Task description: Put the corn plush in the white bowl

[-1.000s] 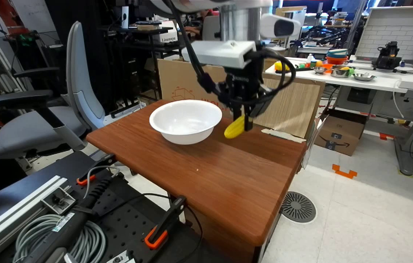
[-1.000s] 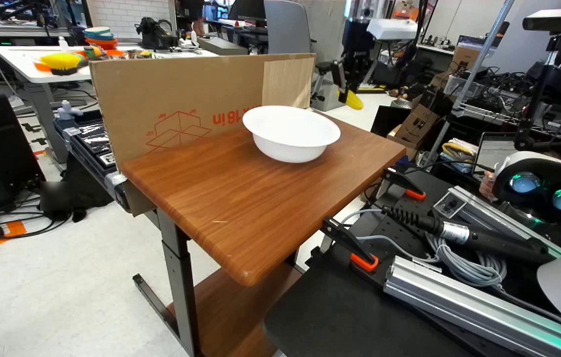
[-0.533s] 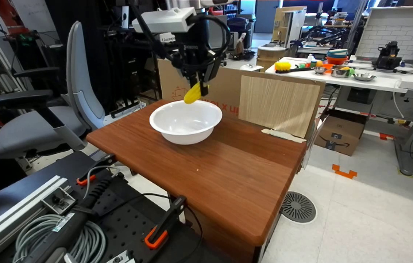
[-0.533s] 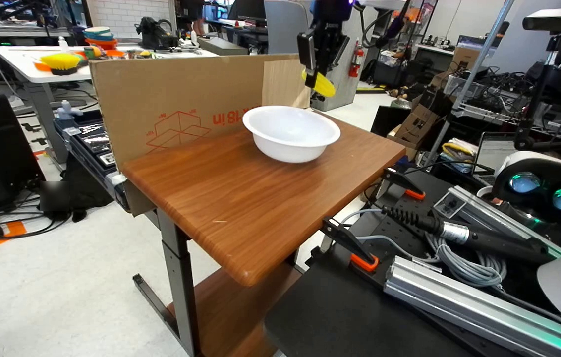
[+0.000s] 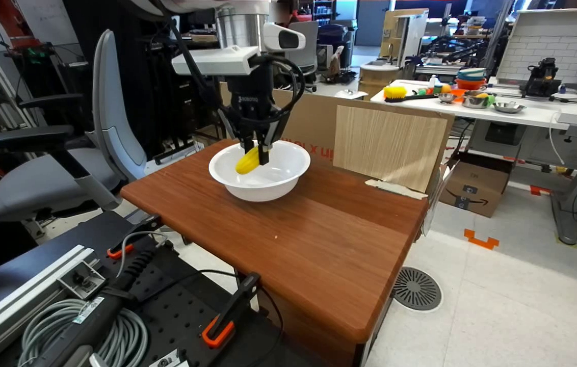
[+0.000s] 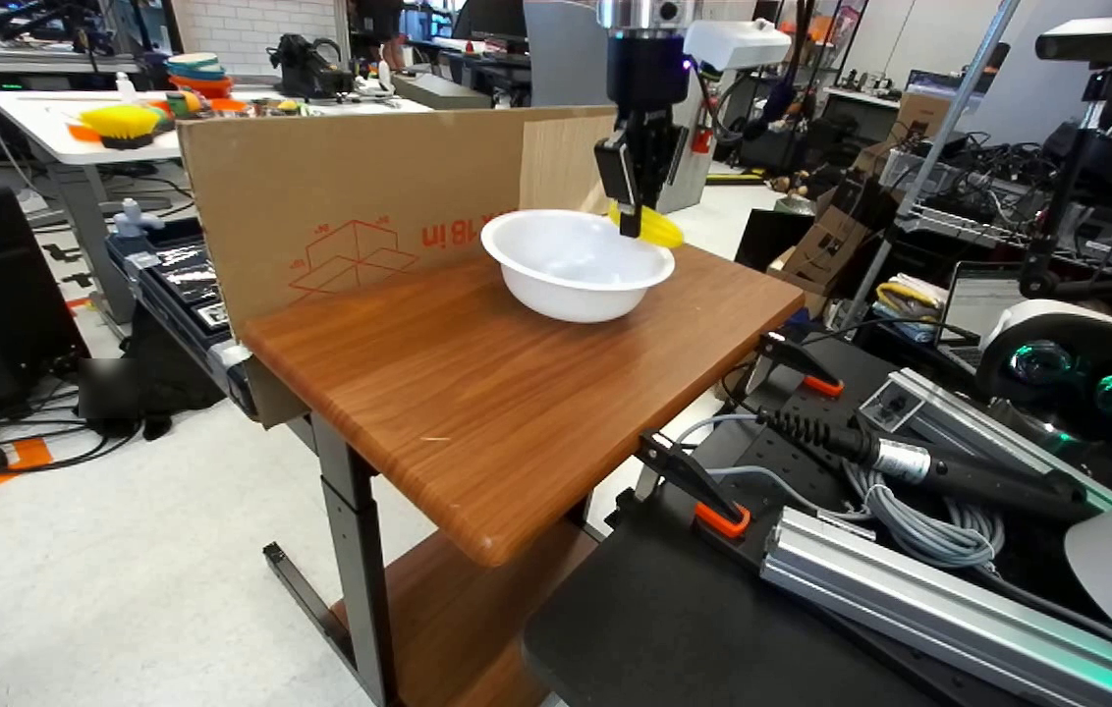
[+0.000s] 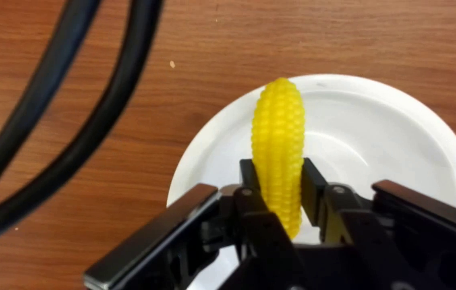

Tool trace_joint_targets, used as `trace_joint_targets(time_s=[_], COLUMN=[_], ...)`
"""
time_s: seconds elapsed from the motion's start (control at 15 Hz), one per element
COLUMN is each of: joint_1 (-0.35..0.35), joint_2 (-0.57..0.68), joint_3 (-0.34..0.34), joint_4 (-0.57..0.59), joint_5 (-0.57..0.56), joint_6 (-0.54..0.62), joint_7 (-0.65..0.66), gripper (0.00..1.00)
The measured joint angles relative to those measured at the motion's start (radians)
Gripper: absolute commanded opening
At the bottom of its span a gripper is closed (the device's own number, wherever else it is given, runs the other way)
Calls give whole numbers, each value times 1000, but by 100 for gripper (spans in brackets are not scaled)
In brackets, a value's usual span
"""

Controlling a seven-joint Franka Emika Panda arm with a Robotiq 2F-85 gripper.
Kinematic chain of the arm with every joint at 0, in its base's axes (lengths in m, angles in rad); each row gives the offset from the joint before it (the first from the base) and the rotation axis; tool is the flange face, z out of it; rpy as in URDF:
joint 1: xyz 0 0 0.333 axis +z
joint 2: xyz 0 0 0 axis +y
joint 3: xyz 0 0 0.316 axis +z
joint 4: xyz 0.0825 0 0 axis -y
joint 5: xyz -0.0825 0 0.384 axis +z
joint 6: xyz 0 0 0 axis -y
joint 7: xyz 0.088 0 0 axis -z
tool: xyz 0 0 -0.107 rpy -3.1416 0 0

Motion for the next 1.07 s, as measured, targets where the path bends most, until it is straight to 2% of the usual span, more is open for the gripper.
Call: trace_joint_targets(time_s=[0.47,0.53,0.6,0.67,0.73,0.8,1.07], joint_1=[-3,-2,0,3,7,10,24], joint_2=[117,131,145,159,174,189,254], joint_3=[-28,-28,-28,-27,-27,-27,-27], joint_4=[110,134,162,189,217,242,326], joint_5=[-20,-20,-20,-20,-20,-20,-20], joint_6=[-27,-27,-34,-42,-52,-58,-89], joint_7=[19,28,39,52,63,75,124], gripper=[7,18,7,29,54,55,84])
